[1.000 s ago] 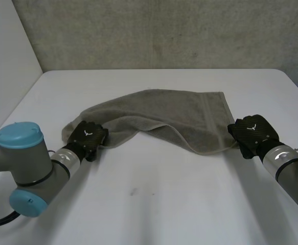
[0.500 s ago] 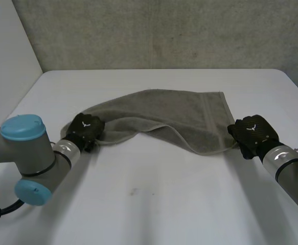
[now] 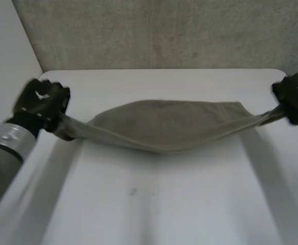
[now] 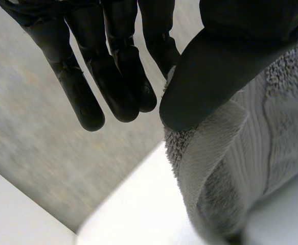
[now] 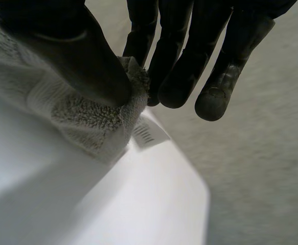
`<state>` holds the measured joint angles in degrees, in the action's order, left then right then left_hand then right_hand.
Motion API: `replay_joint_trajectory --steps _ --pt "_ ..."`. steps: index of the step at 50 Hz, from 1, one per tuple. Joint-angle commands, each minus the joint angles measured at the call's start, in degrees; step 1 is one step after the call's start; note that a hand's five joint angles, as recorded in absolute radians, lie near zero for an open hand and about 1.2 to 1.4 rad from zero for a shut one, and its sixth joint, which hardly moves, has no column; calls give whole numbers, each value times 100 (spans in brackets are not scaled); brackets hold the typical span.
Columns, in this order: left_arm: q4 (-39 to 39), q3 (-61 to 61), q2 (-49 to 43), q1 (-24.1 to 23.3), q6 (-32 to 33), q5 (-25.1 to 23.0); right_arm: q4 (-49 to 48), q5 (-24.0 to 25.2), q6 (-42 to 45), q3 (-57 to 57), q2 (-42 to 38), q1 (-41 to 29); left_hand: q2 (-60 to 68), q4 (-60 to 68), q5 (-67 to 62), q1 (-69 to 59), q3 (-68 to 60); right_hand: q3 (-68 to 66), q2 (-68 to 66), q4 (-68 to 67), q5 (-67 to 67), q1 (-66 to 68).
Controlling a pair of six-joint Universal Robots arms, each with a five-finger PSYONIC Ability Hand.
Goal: Fold the towel.
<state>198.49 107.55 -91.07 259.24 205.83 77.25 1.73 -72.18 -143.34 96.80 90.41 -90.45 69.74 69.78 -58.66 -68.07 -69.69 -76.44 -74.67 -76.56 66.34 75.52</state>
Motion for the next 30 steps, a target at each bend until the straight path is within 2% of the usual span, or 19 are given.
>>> replay_joint_trajectory --steps 1,6,13,18,21,23,28,30 --pt "-855 -15 1494 399 -95 -737 881 46 -28 -714 1013 291 1026 1022 -1134 -1193 -1031 -356 -533 -344 366 448" --pt "-1032 -41 1680 382 -367 -790 1390 55 42 -899 970 282 1026 1022 -1134 -1193 -1031 -356 -533 -344 366 448" --pt "-1015 56 1514 443 -605 -817 1620 46 419 -768 672 309 1026 1022 -1134 -1193 -1031 -356 -533 -344 366 448" --pt "-997 -102 532 452 -561 -799 1603 46 684 -793 224 291 1026 1022 -1134 -1193 -1031 -356 -533 -344 366 448" --pt "-971 -235 257 443 -544 -799 1559 20 702 -934 -197 291 1026 1022 -1134 -1193 -1031 -356 -533 -344 366 448" --pt "-883 -637 -347 365 -561 -756 1550 -6 693 -1084 -446 282 1026 1022 -1134 -1193 -1031 -356 -533 -344 366 448" --pt "-883 -1184 -895 294 -579 -720 1541 -85 605 -1723 -1173 -68 1026 1022 -1134 -1193 -1031 -356 -533 -344 366 448" --pt "-883 -1962 -1481 93 -605 -694 1533 -173 561 -2077 -1474 -298 1026 1022 -1134 -1193 -1031 -356 -533 -344 366 448"
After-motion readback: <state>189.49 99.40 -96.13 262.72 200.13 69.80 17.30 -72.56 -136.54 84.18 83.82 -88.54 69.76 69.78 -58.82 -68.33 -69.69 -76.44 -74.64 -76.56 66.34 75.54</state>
